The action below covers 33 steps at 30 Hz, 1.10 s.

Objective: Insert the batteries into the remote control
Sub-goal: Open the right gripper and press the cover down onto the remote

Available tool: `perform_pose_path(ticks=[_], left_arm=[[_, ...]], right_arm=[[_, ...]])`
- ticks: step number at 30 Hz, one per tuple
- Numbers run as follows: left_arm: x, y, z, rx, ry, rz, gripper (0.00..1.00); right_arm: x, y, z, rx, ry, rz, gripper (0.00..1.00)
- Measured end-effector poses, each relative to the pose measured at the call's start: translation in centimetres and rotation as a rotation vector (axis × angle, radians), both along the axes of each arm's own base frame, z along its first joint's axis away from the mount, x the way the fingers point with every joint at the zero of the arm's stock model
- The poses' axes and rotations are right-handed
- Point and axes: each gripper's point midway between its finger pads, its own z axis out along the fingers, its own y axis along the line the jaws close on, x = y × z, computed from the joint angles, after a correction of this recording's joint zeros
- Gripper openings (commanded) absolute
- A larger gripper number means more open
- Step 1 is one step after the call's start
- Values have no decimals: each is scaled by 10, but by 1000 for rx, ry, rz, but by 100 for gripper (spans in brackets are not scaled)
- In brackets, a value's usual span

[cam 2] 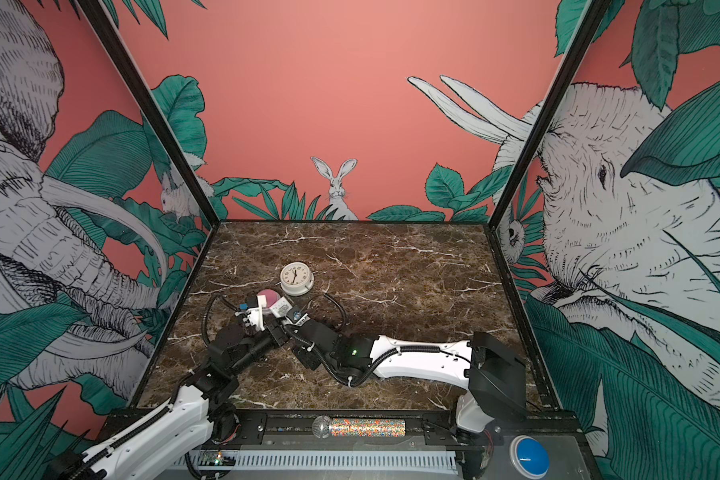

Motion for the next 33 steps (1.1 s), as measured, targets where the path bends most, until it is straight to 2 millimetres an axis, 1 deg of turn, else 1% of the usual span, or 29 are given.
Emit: perform_pose_path(ticks=[4,9,15,19,24,28,33], left_arm=[[0,0,2,-4,-6,0,0],[-1,0,4,-7,-12,0,0],[-2,1,8,-12,-27,-2,0],[-2,1,6,-6,-23,-5,0],[-3,0,5,-1,-20,-11,0],[-3,0,5,-1,-20,-12,0],[-4,0,5,-1,-20,-15,0]], right_arm=[[-4,-6,14,-16,-9,30,72],[-6,-19,34,-5,-4,51,73],[7,-37,46,14,22,26,72],[16,-43,41,16,45,14,72],[15,-45,30,5,81,24,72],[12,-41,24,6,104,41,71],[13,-36,14,-4,124,47,71]])
